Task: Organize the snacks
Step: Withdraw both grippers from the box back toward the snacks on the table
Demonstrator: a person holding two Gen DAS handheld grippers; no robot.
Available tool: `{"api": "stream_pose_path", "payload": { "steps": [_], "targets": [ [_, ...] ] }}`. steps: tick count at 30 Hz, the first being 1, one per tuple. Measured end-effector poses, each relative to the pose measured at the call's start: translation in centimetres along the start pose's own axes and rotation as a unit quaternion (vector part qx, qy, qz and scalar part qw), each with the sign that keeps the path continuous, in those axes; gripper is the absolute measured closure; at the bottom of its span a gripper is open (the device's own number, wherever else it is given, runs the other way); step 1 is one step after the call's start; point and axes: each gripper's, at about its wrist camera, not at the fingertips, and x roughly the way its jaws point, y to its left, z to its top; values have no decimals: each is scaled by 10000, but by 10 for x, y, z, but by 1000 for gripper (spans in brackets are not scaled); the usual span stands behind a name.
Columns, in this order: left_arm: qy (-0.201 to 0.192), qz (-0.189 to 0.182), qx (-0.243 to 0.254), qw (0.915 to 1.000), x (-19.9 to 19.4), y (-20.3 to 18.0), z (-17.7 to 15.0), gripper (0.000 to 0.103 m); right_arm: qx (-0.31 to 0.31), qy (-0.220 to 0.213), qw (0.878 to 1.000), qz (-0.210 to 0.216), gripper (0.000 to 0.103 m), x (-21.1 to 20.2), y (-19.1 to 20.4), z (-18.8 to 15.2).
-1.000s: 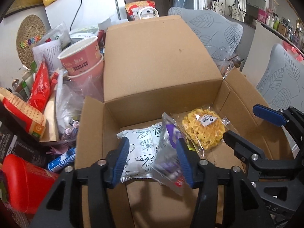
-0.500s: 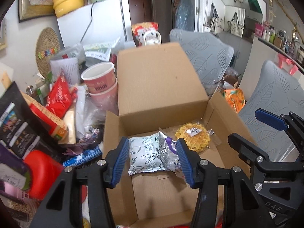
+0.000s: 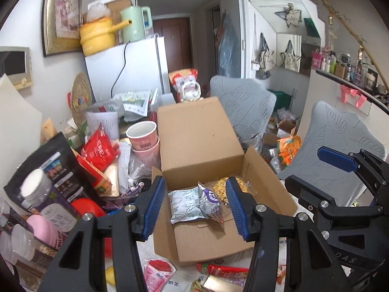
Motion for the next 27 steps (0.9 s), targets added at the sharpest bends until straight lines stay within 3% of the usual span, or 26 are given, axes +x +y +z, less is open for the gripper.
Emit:
{"api": "stream_pose_path", "payload": {
  "steps": [12,27],
  "targets": [
    [-338,-178,136,9992,-75,-2,-21,52,-59,-365,9993,103,32,-72,17,-10],
    [-246,-177,270,9992,-119,-6,-82,51,-138,-352,9985,403,26,-115,48,-56]
  ]
}}
